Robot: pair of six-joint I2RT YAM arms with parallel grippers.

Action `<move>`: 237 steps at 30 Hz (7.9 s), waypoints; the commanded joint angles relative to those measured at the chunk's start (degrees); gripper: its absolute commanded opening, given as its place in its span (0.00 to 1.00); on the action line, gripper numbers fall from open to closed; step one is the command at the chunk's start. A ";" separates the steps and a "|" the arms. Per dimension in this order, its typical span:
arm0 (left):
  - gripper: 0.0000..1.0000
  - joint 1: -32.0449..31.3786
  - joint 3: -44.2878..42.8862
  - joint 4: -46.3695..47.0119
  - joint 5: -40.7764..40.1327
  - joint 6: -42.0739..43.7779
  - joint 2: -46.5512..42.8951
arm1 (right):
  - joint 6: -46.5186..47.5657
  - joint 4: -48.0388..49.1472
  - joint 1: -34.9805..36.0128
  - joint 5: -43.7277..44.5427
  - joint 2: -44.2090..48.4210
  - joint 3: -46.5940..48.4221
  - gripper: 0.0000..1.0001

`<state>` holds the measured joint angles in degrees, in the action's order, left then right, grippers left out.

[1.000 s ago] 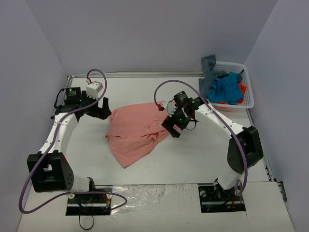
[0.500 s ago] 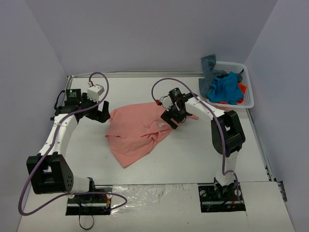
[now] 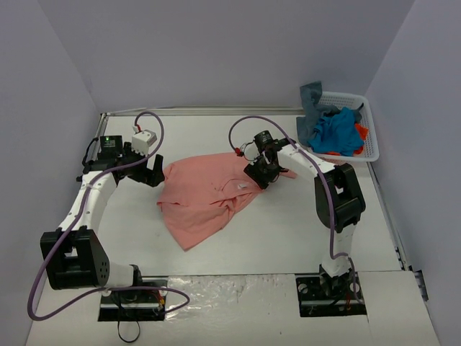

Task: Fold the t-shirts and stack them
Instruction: Flatten out the tshirt

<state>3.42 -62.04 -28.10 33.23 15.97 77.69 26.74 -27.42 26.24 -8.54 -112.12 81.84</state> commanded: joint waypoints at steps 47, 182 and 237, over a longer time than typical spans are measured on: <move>0.86 -2.81 -1.15 -7.92 3.51 7.23 1.93 | -0.90 -2.64 -9.89 7.39 12.18 11.94 0.00; 0.02 0.01 5.00 -6.53 -23.83 0.56 -0.17 | 4.55 -11.08 24.65 -7.81 -12.33 9.65 0.55; 0.03 6.51 1.84 -10.31 -25.23 11.89 -6.33 | 2.17 -7.82 -16.83 -1.22 4.38 6.37 0.00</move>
<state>8.36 -59.66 -39.03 12.01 25.34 70.61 27.90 -34.72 10.94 -15.09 -104.29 84.55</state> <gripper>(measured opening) 0.031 0.009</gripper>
